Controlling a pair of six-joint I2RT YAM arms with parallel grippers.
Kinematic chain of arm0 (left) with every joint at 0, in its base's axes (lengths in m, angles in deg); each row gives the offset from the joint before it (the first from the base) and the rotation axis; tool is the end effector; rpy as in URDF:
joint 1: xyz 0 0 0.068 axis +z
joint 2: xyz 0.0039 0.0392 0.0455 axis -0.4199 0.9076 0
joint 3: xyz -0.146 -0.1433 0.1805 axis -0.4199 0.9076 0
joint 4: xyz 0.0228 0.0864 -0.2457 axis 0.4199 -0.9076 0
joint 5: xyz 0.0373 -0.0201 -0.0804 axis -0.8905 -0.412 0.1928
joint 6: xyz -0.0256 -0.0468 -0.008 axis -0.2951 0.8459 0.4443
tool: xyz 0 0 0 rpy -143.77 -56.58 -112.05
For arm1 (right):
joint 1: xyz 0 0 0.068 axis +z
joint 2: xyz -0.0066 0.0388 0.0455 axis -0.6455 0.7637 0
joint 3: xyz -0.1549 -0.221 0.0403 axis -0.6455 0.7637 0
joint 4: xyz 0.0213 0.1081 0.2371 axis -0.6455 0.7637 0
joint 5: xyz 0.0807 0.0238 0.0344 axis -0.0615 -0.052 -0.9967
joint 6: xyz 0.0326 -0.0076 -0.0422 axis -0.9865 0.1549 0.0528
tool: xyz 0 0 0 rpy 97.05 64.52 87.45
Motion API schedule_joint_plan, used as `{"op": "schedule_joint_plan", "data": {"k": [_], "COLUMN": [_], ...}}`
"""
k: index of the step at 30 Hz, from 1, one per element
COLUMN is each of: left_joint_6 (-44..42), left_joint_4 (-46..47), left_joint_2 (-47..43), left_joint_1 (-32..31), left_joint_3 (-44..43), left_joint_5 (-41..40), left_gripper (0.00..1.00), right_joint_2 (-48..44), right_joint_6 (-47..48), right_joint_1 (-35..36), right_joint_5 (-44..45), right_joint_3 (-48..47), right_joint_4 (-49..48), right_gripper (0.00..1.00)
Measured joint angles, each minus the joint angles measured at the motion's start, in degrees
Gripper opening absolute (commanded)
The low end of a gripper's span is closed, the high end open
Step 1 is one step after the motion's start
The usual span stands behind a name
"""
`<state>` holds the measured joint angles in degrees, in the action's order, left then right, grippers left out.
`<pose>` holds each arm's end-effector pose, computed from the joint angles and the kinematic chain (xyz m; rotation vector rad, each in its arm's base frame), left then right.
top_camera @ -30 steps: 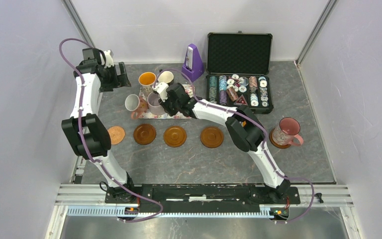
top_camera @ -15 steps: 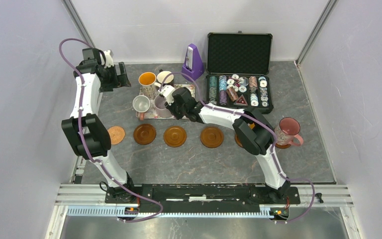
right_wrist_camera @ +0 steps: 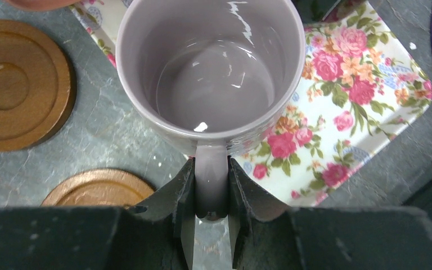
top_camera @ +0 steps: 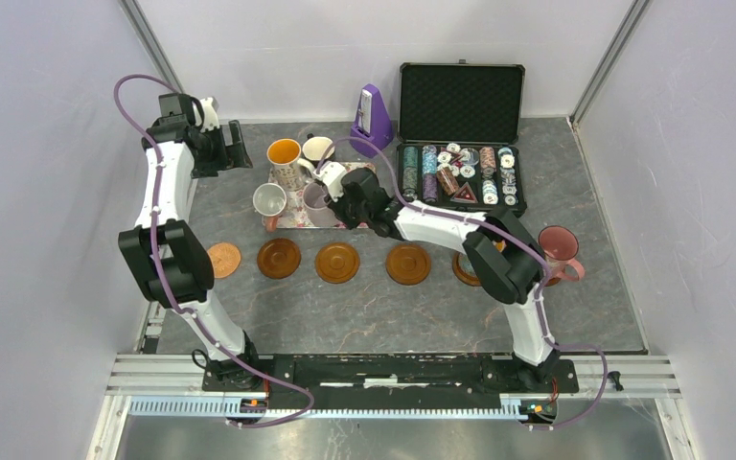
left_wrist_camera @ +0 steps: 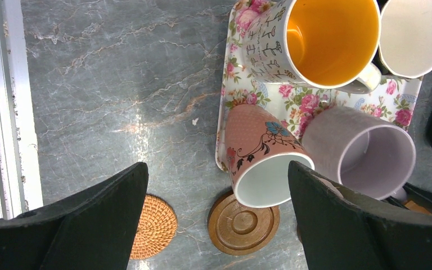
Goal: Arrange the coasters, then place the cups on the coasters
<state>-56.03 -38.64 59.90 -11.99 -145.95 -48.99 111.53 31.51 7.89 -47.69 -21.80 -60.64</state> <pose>0.3848 0.0789 0.3231 -0.1824 2.4742 -0.2152 0.3225 0.3581 0.1958 -0.9273 1.9849 0.4284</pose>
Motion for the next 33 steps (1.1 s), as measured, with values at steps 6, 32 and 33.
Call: {"op": "schedule_joint_plan", "data": {"k": [6, 32, 33], "left_joint_6": [0.0, 0.0, 0.0], "left_joint_4": [0.1, 2.5, 2.6], "left_joint_2": [-0.5, -6.6, -6.7], "left_joint_1": [0.0, 0.0, 0.0], "left_joint_3": [0.2, 7.5, 7.7], "left_joint_5": [0.0, -0.3, -0.3], "left_gripper": [1.00, 1.00, 1.00], "right_joint_2": [-9.1, -31.5, -31.1], "right_joint_6": [-1.4, -15.8, -16.5], "right_joint_1": [-0.2, 16.5, 16.8], "right_joint_5": [-0.4, 21.0, 22.0], "right_joint_3": [9.2, 38.2, 38.2], "right_joint_4": [-3.3, -12.3, -12.4], "right_gripper": [0.00, 0.00, 0.00]}}
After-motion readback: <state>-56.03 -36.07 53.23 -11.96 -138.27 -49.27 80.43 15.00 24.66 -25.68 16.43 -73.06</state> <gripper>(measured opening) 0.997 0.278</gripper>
